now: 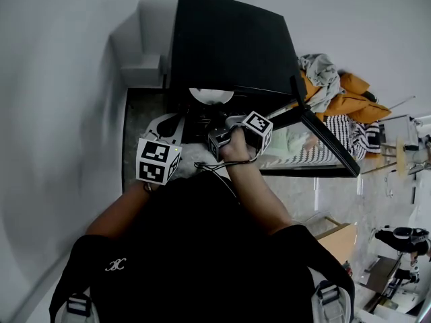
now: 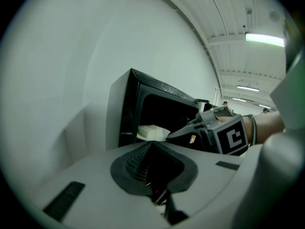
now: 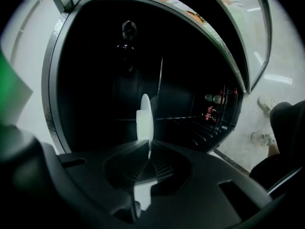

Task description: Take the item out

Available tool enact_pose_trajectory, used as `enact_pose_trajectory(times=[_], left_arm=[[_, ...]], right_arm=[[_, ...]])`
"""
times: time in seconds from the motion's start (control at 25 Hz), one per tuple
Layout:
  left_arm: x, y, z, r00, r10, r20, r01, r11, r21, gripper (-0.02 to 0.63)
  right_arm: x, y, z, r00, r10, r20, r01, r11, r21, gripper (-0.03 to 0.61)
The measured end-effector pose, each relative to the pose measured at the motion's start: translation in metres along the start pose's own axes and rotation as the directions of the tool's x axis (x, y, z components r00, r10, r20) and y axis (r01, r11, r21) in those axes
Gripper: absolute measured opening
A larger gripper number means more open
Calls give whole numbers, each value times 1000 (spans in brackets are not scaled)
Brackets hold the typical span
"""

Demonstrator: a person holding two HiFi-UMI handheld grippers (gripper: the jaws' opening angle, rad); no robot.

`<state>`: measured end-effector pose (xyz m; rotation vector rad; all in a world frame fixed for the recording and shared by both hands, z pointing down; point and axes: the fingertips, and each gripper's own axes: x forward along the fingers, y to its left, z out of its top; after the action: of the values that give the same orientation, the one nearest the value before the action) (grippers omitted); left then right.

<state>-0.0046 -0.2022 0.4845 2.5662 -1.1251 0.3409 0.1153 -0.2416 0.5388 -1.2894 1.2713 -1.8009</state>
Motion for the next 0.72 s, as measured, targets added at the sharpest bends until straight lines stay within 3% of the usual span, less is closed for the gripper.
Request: enact_pose_trajectory(times=[0.48,0.72], left_arm=[[4,4,-2,1000,2,-11,-2,1000,-1,8],[5,5,-3,1000,2,-16,-2,1000,0,8]], right_arm=[[-2,-4,-6,1000,-5,-26,4,999,-33,27],[5,-1,-4,1000,20,-22,-21,999,-37,86]])
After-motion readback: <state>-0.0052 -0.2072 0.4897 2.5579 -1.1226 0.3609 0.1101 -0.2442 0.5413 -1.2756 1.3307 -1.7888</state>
